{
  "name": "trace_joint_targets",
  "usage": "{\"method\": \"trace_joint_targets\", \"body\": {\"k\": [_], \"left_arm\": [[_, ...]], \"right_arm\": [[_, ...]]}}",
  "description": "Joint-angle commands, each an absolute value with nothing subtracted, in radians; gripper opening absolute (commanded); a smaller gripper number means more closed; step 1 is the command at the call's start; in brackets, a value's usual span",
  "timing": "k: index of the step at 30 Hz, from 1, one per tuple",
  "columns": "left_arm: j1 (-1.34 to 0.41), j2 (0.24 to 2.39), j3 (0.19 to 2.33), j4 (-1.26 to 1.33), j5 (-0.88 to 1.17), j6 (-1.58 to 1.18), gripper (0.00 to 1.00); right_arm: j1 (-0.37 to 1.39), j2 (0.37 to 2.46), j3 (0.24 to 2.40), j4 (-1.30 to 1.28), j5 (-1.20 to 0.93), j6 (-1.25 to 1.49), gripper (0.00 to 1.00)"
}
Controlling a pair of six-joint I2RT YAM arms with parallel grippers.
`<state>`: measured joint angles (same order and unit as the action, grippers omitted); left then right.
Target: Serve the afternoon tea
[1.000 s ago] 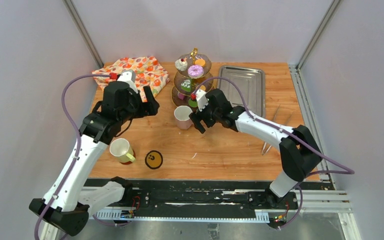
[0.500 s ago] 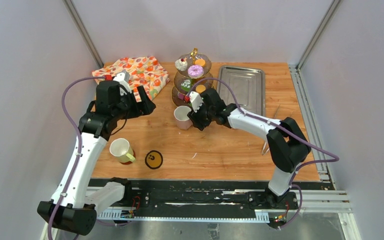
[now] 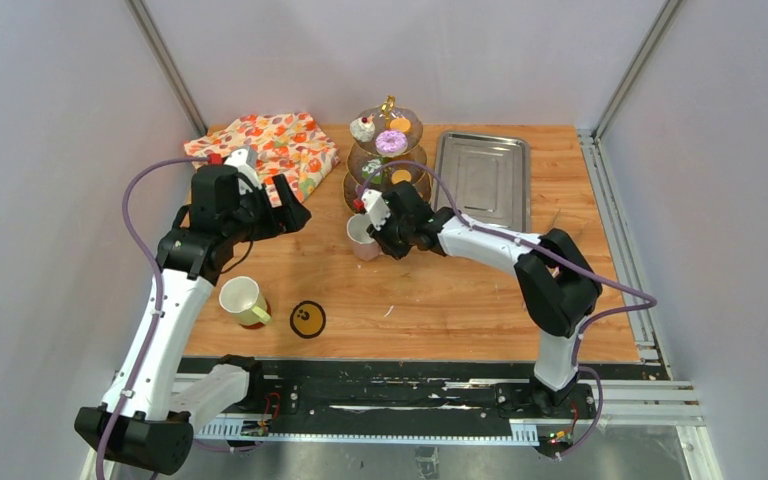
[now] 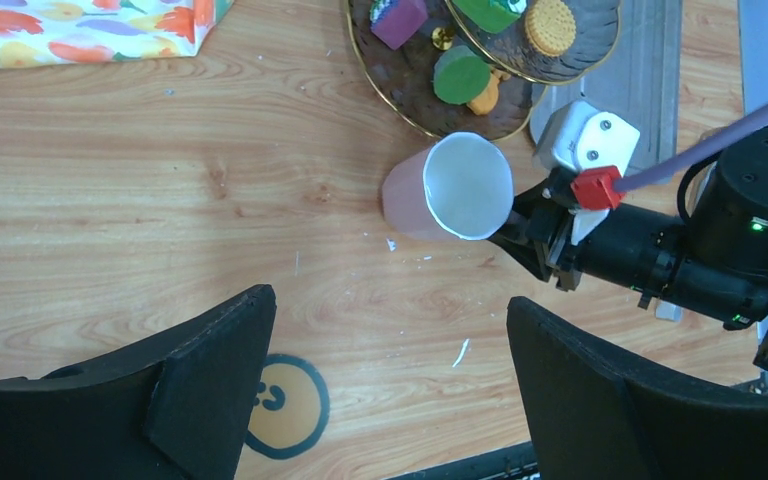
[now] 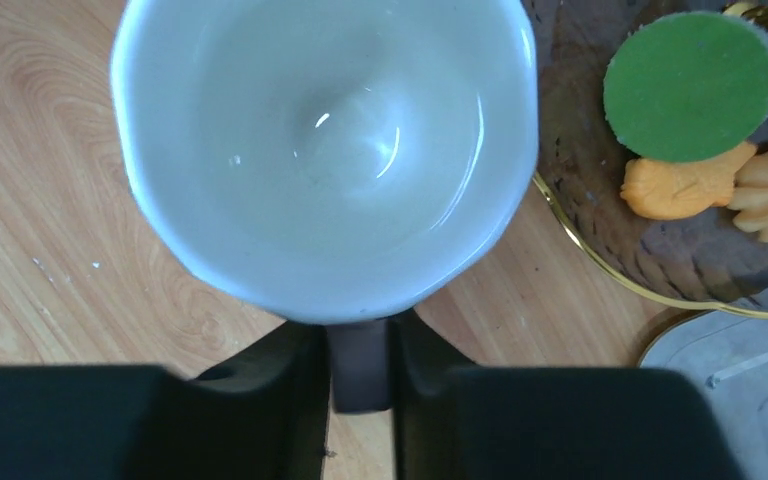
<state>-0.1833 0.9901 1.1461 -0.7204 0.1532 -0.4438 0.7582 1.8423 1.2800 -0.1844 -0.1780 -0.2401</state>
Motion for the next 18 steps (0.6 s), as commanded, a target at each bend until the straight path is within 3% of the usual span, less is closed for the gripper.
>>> {"method": "trace_joint_targets", "body": {"k": [1,5,10,18], "left_arm": [[-0.171,0.969,1.17,-0.73,0.149,-0.431,0.9],[-0.167,0.971,1.18,-0.731,0.145,-0.431,0.9],[-0.118,1.024,1.221,-0.802,0.157,-0.415,0.9],[0.125,1.061,1.247,-0.947,0.135,-0.419,0.91]], "right_arm": [[0.775,1.856,1.335,-0.242,-0.105,-0.239,0.14],[0.785,1.802,1.319,-0.248,-0.093,-0.217,0.01],[0.85,1.718,1.315,-0.3,-0.049,-0.159,0.01],[1.059,1.677,1.314,-0.285,0.064,0.039,0.01]]}}
